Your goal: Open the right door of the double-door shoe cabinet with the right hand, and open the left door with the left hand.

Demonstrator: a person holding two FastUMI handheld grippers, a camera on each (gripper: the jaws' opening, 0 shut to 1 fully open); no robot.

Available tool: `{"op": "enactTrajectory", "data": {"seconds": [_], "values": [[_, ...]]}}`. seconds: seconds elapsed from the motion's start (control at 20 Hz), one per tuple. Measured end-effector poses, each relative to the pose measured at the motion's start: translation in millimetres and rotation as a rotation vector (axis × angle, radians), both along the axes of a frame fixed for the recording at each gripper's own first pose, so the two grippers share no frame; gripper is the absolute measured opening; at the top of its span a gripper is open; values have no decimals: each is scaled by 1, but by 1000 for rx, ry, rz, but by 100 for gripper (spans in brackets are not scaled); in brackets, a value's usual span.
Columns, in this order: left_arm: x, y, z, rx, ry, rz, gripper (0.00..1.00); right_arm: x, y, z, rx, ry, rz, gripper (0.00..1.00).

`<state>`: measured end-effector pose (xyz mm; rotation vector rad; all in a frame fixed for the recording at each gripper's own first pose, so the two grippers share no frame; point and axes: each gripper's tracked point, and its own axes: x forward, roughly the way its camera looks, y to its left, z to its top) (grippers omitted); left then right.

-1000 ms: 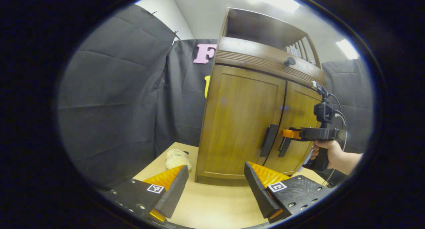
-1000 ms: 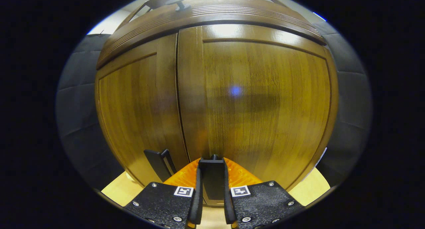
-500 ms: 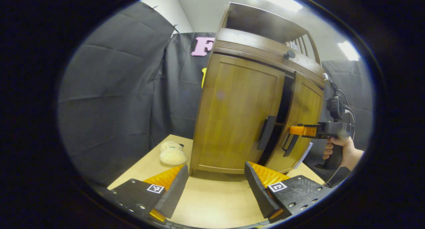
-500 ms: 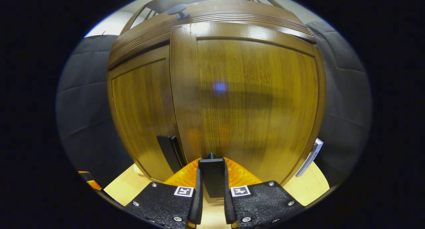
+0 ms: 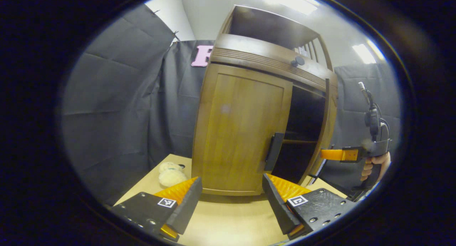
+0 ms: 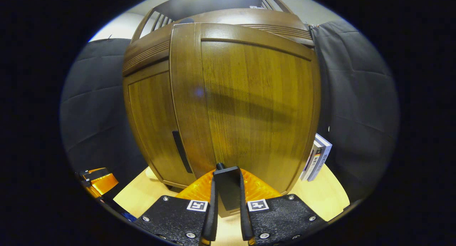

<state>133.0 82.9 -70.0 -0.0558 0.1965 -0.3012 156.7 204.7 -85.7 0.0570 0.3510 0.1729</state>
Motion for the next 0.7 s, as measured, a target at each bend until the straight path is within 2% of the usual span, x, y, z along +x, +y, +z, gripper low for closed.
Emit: {"op": "enactTrajectory", "data": {"seconds": [0.15,0.2,0.25,0.3,0.4,0.45,0.55,0.7], "values": [[19,-3,7,20,-36,-13,100,-1,-1,-1,4,5,-6,27],[25,-4,8,22,-45,-16,96,-1,-2,-1,3,7,-5,27],[31,-5,8,24,-47,-19,100,-2,-1,-1,-2,8,-4,27],[33,-6,8,23,-46,-22,96,-2,-2,0,-5,10,-6,28],[37,-12,8,13,-36,-31,96,0,-3,3,-16,14,-16,27],[38,-14,8,8,-34,-37,100,0,-1,7,-24,16,-16,27],[41,-19,8,12,-33,-46,96,-3,3,13,-37,15,-2,27],[48,-25,10,40,-17,-28,97,-3,-2,16,-19,12,13,27]]}}
